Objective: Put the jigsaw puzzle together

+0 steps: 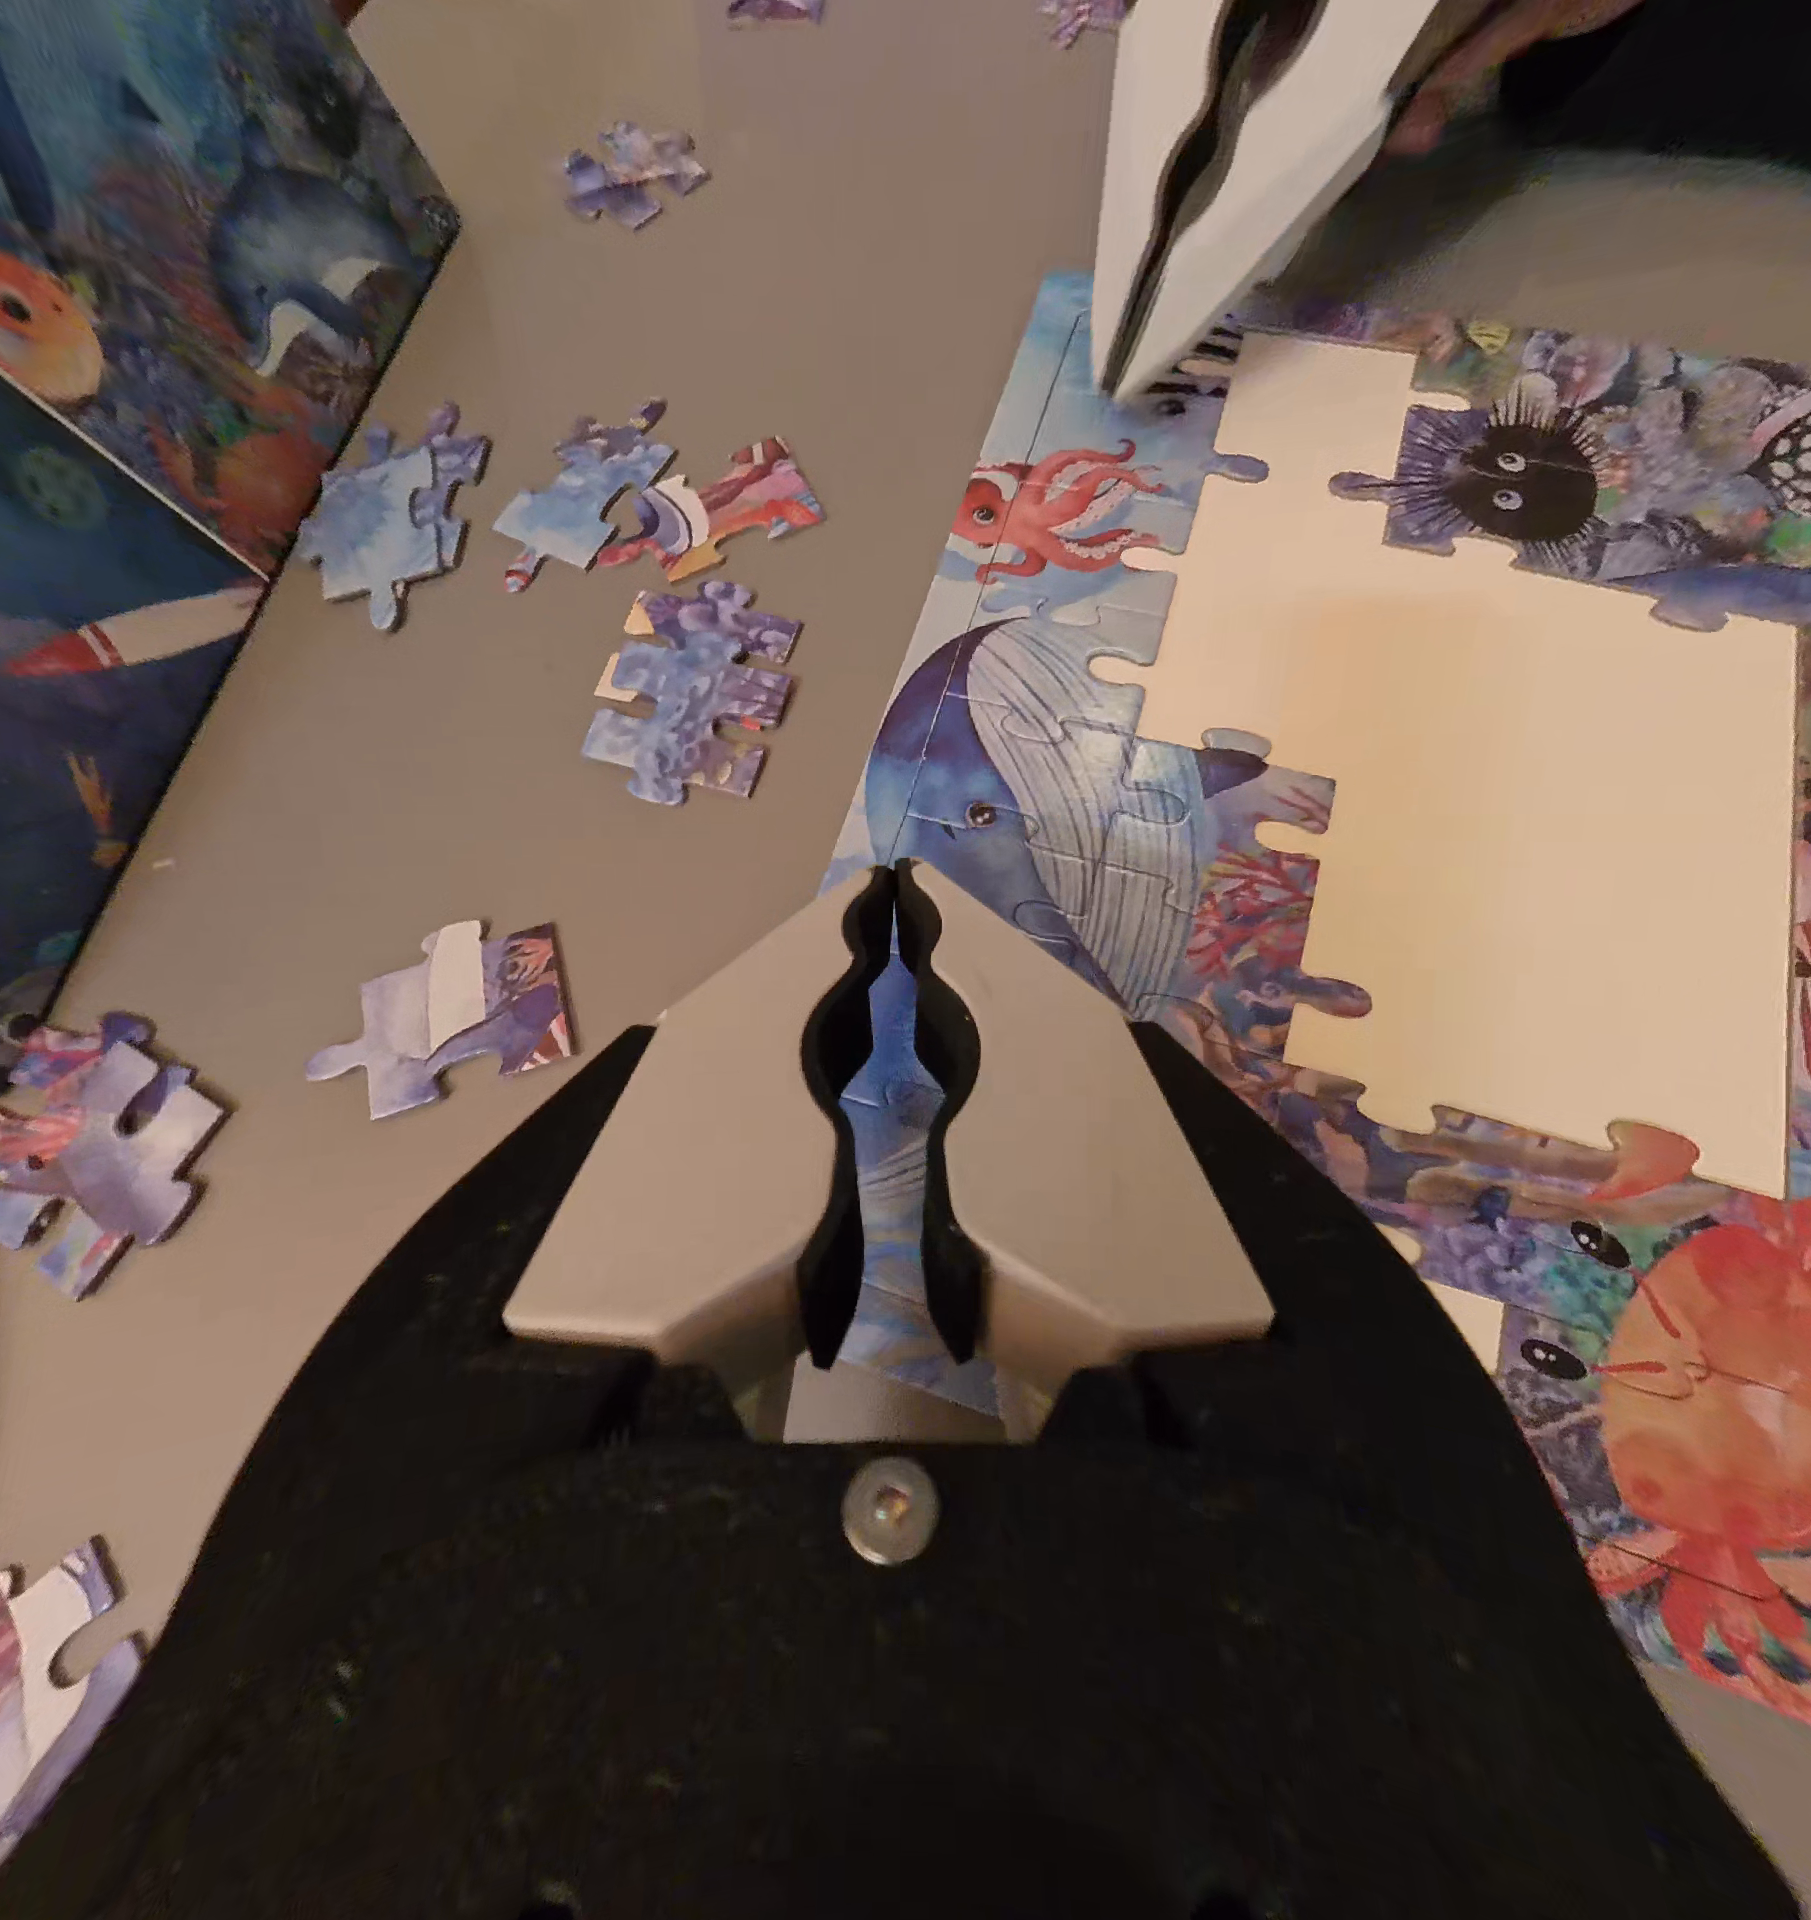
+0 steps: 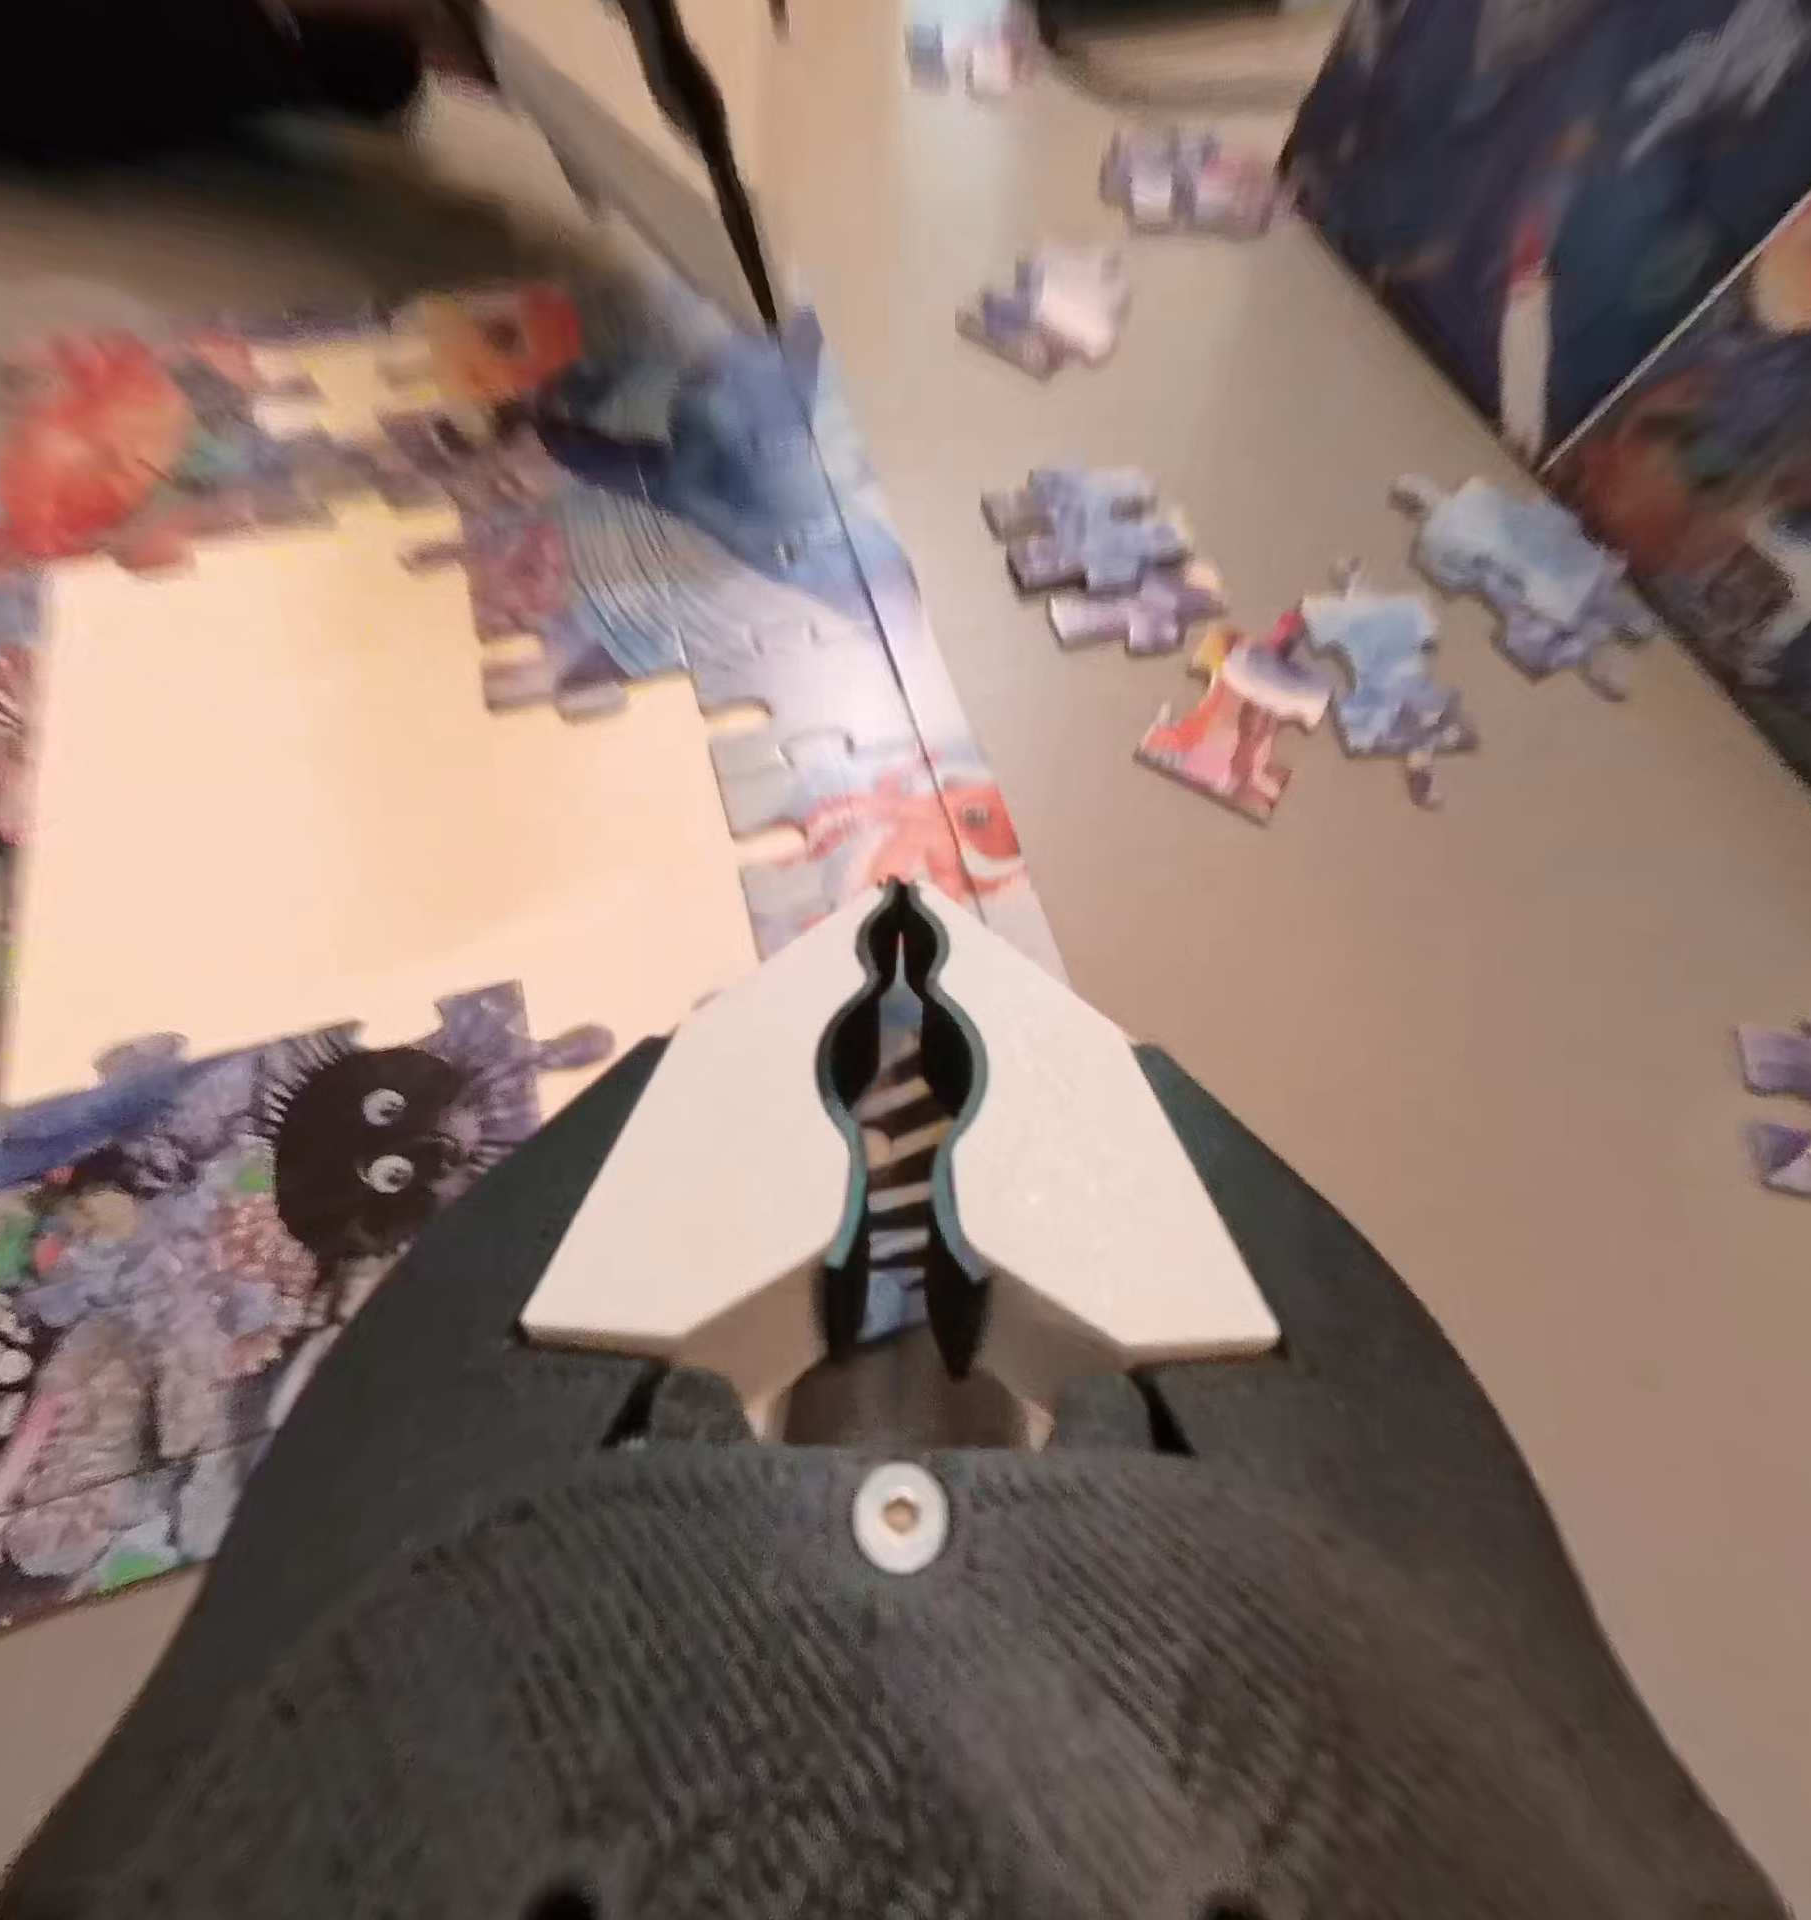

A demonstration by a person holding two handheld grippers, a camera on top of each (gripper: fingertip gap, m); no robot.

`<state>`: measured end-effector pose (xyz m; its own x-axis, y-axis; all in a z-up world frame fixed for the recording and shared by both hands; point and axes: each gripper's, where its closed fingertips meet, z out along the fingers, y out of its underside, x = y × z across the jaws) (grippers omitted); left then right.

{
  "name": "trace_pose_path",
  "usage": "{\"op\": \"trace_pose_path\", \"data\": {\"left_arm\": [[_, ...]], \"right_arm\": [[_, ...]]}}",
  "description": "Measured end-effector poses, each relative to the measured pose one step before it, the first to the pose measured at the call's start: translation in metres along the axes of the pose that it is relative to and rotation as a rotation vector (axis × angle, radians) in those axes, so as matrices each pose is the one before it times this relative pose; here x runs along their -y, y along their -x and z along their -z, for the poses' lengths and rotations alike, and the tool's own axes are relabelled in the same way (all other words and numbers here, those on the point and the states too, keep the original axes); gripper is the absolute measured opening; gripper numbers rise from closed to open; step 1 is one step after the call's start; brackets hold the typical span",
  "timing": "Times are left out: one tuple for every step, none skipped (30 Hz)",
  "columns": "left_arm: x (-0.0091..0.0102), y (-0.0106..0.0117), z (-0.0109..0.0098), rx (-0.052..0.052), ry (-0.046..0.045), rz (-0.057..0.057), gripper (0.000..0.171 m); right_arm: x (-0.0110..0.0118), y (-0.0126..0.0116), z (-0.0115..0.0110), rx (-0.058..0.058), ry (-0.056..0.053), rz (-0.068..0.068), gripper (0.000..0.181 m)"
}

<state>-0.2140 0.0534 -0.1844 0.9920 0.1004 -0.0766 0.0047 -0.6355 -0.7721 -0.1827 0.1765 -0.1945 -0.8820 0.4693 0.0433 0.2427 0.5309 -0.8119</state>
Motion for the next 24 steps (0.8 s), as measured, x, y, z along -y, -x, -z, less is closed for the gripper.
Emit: {"op": "trace_pose_path", "data": {"left_arm": [[0.00186, -0.00115, 0.00101, 0.009, -0.00311, -0.0139, 0.0], [0.00191, -0.00212, 0.00122, 0.0011, -0.00403, -0.0106, 0.0], [0.00182, -0.00232, 0.00111, -0.0007, -0.00806, -0.0068, 0.0], [0.00127, -0.00274, 0.00088, -0.0036, -0.00865, -0.0026, 0.0], [-0.00038, -0.00311, -0.00014, -0.0094, -0.00219, 0.0036, 0.0], [-0.00318, -0.0027, -0.00197, -0.0107, 0.01136, 0.0131, 0.0], [-0.00701, -0.00271, -0.00407, -0.0155, 0.03285, 0.0194, 0.0], [-0.00865, -0.00264, -0.00478, -0.0175, 0.0445, 0.0132, 0.0], [-0.00522, -0.00085, -0.00344, 0.0003, 0.02487, -0.0053, 0.0], [-0.00107, 0.00182, -0.00091, 0.023, -0.00063, -0.0179, 0.0], [0.00204, 0.00195, 0.00123, 0.0219, -0.01176, -0.0157, 0.0], [0.00304, 0.00182, 0.00208, 0.0133, -0.0126, -0.004, 0.0], [0.00291, 0.00163, 0.00228, 0.0066, -0.01406, 0.0052, 0.0], [0.00215, 0.00169, 0.00211, 0.0039, -0.01338, 0.0074, 0.0], [0.00082, 0.0024, 0.00162, 0.0073, -0.01094, 0.0041, 0.0], [-0.00061, 0.0032, 0.00122, 0.0117, -0.00643, -0.0001, 0.0], [-0.00163, 0.00387, 0.0008, 0.0146, -0.00242, -0.0024, 0.0], [-0.00167, 0.00428, 0.00065, 0.0171, -0.00374, -0.0031, 0.0], [-0.00119, 0.0043, 0.00068, 0.0175, -0.00696, -0.002, 0.0], [-0.00039, 0.00387, 0.00101, 0.0151, -0.01077, 0.0004, 0.0], [0.00022, 0.00363, 0.00135, 0.0123, -0.01262, 0.0031, 0.0], [0.00063, 0.00363, 0.00172, 0.0104, -0.0124, 0.0058, 0.0], [0.00037, 0.00397, 0.0018, 0.0107, -0.01072, 0.0078, 0.0], [-0.00033, 0.0043, 0.00173, 0.0117, -0.00669, 0.0086, 0.0]], "right_arm": [[-0.01266, -0.00112, -0.00608, -0.0129, 0.0801, 0.0035, 0.0], [-0.00128, 0.00067, -0.0019, 0.0025, 0.0111, -0.0136, 0.0], [0.00256, 0.00129, 0.00102, 0.01, -0.0071, -0.0173, 0.0], [0.00209, -0.00042, 0.00154, -0.0034, -0.0049, -0.0056, 0.0], [0.00363, -0.00107, 0.00164, -0.0116, -0.0192, 0.0041, 0.0], [0.0043, 0.00017, 0.00129, -0.0044, -0.0229, 0.0031, 0.0], [0.00355, 0.00094, 0.00036, 0.0026, -0.0162, -0.0025, 0.0], [0.00257, 0.00129, -0.00074, 0.0046, -0.0113, -0.0035, 0.0], [0.00046, 0.00144, -0.0018, 0.0043, 0.0002, -0.0006, 0.0], [-0.00405, 0.00069, -0.00291, -0.0006, 0.0274, 0.0043, 0.0], [-0.00812, -0.00083, -0.00411, -0.0108, 0.0496, 0.0077, 0.0], [-0.00215, -0.00019, -0.00241, -0.0046, 0.0102, -0.001, 0.0], [0.0005, 0.00176, -0.00002, 0.0112, -0.0009, -0.0028, 0.0], [0.00051, 0.00011, 0.00101, 0.0007, 0.001, 0.0035, 0.0], [0.00219, -0.00198, 0.00208, -0.0146, -0.0144, 0.01, 0.0], [0.00333, -0.00297, 0.00308, -0.0176, -0.0254, 0.0086, 0.0], [0.00331, -0.00388, 0.0038, -0.0174, -0.026, 0.001, 0.0], [0.00246, -0.00522, 0.004, -0.0204, -0.0239, -0.0058, 0.0], [0.00154, -0.00673, 0.00418, -0.0256, -0.0218, -0.0087, 0.0], [0.00042, -0.00812, 0.00446, -0.0299, -0.0194, -0.0103, 0.0], [-0.00042, -0.00879, 0.00441, -0.0301, -0.0166, -0.0138, 0.0], [-0.00133, -0.00919, 0.00443, -0.0286, -0.0138, -0.0195, 0.0], [-0.00161, -0.00914, 0.00416, -0.0253, -0.0125, -0.0253, 0.0], [-0.00147, -0.00875, 0.0039, -0.0206, -0.0124, -0.0294, 0.0]]}}
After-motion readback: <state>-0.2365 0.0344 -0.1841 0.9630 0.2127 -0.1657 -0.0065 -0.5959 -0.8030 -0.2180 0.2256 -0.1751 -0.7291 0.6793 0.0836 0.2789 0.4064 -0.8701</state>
